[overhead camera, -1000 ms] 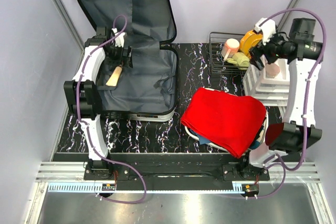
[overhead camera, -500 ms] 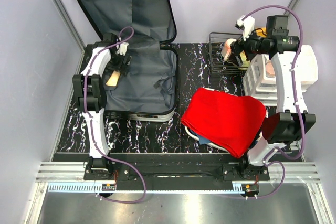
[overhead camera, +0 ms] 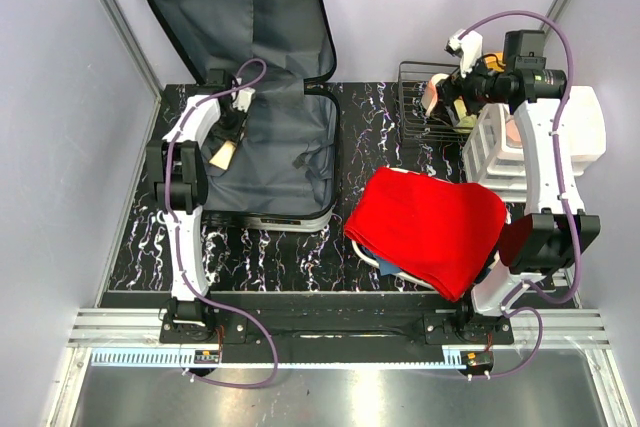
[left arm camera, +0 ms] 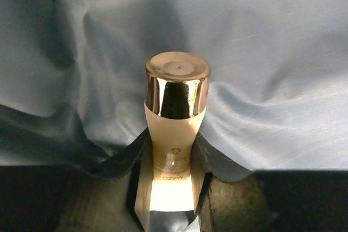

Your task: Open, take out, and arrange the luggage

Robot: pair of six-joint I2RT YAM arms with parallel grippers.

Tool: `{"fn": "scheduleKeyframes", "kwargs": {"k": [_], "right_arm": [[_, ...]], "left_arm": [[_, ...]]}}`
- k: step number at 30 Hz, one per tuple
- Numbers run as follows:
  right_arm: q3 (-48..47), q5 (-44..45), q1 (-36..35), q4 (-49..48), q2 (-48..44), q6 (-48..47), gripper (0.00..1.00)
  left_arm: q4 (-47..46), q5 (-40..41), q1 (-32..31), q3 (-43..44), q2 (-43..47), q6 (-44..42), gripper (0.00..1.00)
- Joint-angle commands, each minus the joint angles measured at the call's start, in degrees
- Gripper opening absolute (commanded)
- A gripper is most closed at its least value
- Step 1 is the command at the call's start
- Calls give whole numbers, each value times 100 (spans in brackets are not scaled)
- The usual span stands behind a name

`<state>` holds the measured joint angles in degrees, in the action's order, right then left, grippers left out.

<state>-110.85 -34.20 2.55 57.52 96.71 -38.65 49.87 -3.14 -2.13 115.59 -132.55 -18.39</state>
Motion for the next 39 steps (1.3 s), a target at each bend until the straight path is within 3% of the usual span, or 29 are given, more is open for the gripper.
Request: {"fn": "scheduleKeyframes", "kwargs": {"k": [1,7,13,15,16,18,19,22,25,26,29,33,39], "right_arm": [[-25,-175,-114,-329,-187,86,95],[-16,-306,-175,-495,-266,183,95],[467,-623,-526,-1293,-415,-107,93],[678,-623,-938,-1558,-459,-449,93],[757,-597,-1123,-1794,-468,-624,93],[1029,-606,-1701,-2006,-495,-1405,92],[1169,-597,-1888,-2390,-564,-1704,91],[2161,-649,-2572,-3724,-801,-2923,91],[3058,-720,-3135,-4088,-890,-5133,89],[3487,-807,-3198,-4360,-899,-5387,89],[3405,-1370,-3243,-4679,-645,-5793,86],[3263,-1423,-3269,-4697,-249,-6548,83],[3157,-1572,-3427,-4819,252,-7226,79]], "left_arm": [[-442,-345,-147,165,369,-41,29],[-1154,-723,-349,541,1284,-227,26],[-584,-2073,-700,1878,1433,1046,22],[-478,-2758,-884,1792,1591,1670,25],[-504,-3050,-938,1531,1653,1829,31],[-714,-3813,-982,1239,1785,2785,33],[-846,-4287,-991,881,1820,3110,32],[-1075,-4825,-1000,457,1794,4026,19],[-1216,-5056,-1008,36,1838,4423,18],[-1242,-5100,-1017,-62,1856,4493,18],[-1146,-5100,-1061,-343,1847,4616,17],[-1093,-4995,-1070,-818,1856,4687,11],[-900,-4811,-1114,-933,1794,4634,10]]}}
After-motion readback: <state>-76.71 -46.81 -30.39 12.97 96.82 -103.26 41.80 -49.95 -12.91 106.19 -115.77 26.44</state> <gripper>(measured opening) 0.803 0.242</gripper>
